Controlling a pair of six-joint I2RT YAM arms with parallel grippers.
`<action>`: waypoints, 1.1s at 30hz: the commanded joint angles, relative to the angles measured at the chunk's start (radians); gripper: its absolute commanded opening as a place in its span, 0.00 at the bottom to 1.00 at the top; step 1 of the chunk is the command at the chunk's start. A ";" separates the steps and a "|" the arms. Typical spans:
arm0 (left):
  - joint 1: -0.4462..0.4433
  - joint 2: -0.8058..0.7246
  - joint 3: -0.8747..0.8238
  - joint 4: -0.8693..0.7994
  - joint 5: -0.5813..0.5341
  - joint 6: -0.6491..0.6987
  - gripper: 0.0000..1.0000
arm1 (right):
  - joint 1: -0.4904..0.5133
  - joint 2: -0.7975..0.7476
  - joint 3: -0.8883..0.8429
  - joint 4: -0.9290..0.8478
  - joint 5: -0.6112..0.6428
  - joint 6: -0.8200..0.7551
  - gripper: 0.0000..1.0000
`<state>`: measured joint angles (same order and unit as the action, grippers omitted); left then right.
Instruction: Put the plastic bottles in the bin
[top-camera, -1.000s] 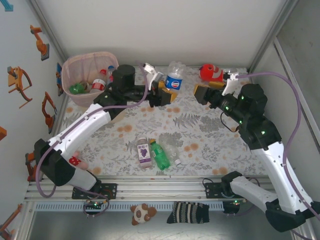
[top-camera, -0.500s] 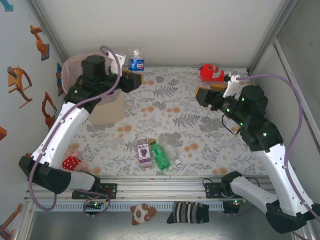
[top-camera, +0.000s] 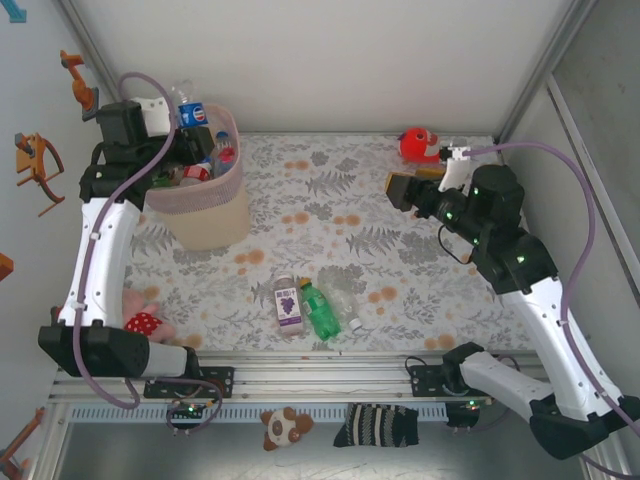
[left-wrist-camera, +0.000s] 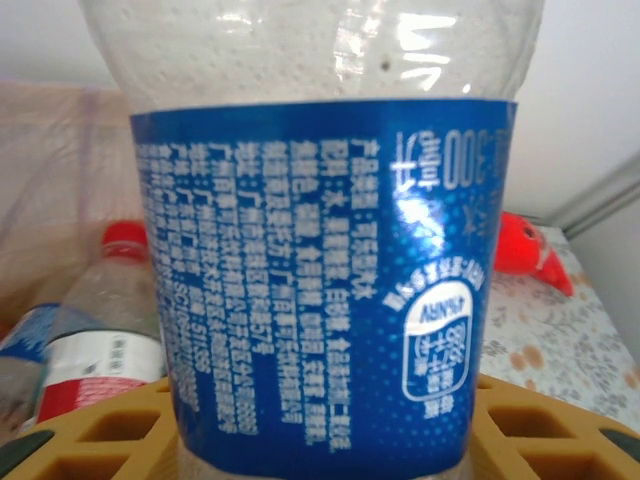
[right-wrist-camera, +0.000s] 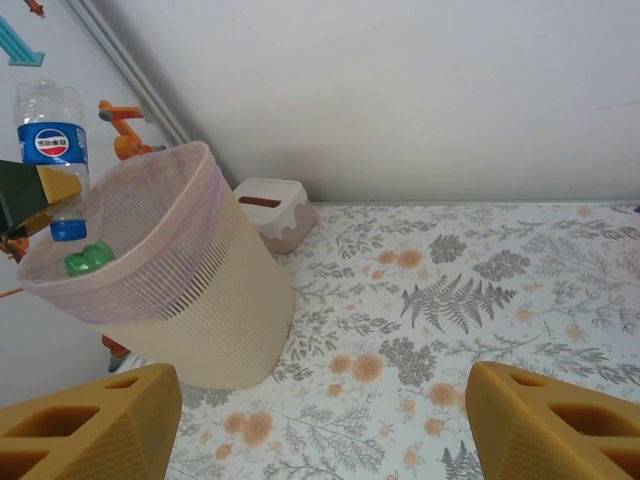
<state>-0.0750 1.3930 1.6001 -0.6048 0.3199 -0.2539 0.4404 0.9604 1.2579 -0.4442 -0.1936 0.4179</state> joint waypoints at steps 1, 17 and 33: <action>0.023 0.035 0.020 -0.068 -0.038 -0.035 0.46 | 0.000 0.009 0.024 0.024 -0.014 -0.014 0.74; 0.030 0.182 0.023 -0.248 -0.100 -0.088 0.53 | 0.000 0.012 0.002 0.027 -0.012 -0.008 0.74; 0.030 0.128 0.076 -0.274 -0.137 -0.079 0.75 | 0.000 0.002 -0.003 0.028 -0.007 -0.004 0.73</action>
<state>-0.0505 1.5700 1.6379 -0.8524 0.1974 -0.3370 0.4404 0.9745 1.2579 -0.4442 -0.1936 0.4183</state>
